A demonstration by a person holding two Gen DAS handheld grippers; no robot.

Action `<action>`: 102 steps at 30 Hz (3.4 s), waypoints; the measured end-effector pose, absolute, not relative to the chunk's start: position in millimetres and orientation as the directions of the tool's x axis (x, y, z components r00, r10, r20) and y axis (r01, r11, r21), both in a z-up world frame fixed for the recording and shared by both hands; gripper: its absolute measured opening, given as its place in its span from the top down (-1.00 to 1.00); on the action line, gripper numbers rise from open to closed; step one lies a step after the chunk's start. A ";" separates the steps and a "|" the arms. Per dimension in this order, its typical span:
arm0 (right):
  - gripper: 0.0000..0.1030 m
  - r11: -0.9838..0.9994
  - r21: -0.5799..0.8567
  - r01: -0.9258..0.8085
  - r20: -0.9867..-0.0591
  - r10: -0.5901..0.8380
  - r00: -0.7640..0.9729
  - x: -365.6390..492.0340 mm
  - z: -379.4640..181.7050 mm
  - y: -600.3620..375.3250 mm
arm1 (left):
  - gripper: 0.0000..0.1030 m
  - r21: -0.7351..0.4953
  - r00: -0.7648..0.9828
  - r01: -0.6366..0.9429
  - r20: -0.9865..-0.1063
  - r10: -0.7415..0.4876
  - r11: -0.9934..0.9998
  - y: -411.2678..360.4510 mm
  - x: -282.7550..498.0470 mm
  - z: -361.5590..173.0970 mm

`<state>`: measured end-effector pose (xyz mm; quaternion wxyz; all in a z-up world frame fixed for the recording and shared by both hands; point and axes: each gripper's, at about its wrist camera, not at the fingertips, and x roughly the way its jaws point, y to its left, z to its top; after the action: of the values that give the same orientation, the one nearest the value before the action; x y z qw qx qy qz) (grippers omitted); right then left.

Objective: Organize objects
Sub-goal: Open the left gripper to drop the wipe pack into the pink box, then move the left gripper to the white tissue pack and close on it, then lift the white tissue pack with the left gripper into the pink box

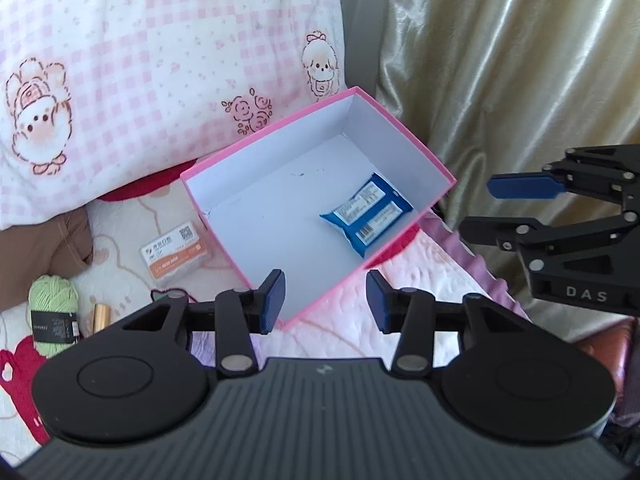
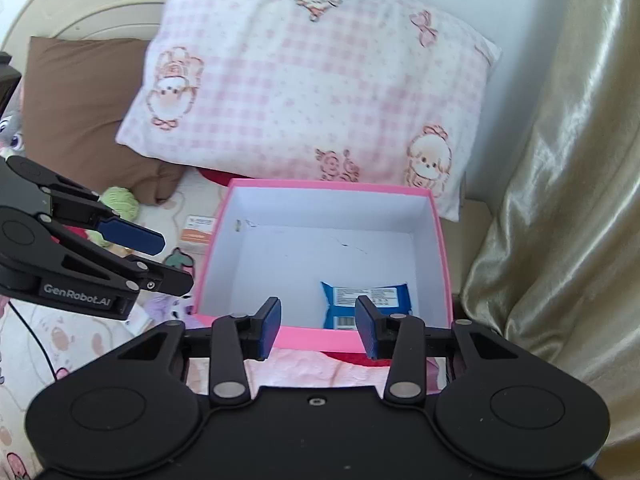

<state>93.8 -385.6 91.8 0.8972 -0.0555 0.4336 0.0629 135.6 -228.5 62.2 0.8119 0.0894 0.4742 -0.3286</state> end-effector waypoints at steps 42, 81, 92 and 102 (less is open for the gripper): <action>-0.65 0.872 0.153 -0.466 -0.739 0.414 0.532 68.1 -4.2 -203.5 | -0.60 -0.232 0.336 0.464 -0.847 -0.412 0.855 -26.6 127.8 7.5; -0.66 0.911 0.179 -0.371 -0.760 0.368 0.535 105.4 -151.2 -156.2 | -0.28 -0.345 0.402 0.296 -0.801 -0.444 0.891 -1.2 174.4 -169.6; -0.64 0.904 0.181 -0.387 -0.729 0.388 0.564 106.1 -155.2 -154.4 | 0.18 -0.513 0.333 0.211 -0.763 -0.555 0.832 2.5 176.7 -179.3; -0.83 0.917 0.131 -0.377 -0.732 0.346 0.587 105.8 -165.3 -157.8 | 0.22 -0.542 0.229 0.113 -0.802 -0.552 0.833 1.1 160.6 -182.2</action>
<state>105.8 -157.8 -165.3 0.8905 -0.0192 0.4066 0.2032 160.6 1.1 -182.2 0.7607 -0.1889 0.5811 -0.2189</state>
